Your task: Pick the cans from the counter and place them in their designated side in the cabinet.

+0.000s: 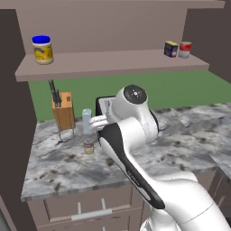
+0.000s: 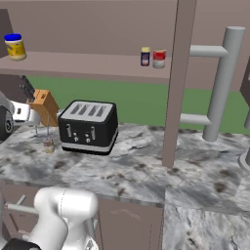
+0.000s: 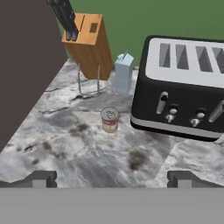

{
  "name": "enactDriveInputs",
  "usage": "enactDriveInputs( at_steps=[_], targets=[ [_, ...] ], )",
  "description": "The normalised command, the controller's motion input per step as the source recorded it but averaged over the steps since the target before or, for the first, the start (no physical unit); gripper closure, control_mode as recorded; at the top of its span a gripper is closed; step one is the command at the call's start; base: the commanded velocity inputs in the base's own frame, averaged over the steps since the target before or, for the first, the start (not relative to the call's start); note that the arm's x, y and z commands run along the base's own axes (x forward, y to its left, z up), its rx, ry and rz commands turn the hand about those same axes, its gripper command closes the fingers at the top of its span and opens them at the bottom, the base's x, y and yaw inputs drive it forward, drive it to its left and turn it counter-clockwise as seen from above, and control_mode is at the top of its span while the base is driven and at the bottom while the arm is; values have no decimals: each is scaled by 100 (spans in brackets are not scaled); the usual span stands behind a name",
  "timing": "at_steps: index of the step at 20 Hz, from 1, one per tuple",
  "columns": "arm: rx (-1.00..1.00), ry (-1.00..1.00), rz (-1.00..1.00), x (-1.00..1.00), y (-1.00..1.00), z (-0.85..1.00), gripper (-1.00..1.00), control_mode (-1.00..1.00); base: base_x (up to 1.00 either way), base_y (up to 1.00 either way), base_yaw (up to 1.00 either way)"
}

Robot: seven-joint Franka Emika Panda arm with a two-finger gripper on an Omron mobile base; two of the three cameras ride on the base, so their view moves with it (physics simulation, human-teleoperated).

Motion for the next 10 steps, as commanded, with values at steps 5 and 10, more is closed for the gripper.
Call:
enactDriveInputs(
  at_steps=[5, 10],
  targets=[
    [2, 0, 0, 27, 10, -6, -100, -100, 0, 0, 0],
    [2, 0, 0, 22, 8, -14, -100, -100, 0, 0, 0]
  ],
)
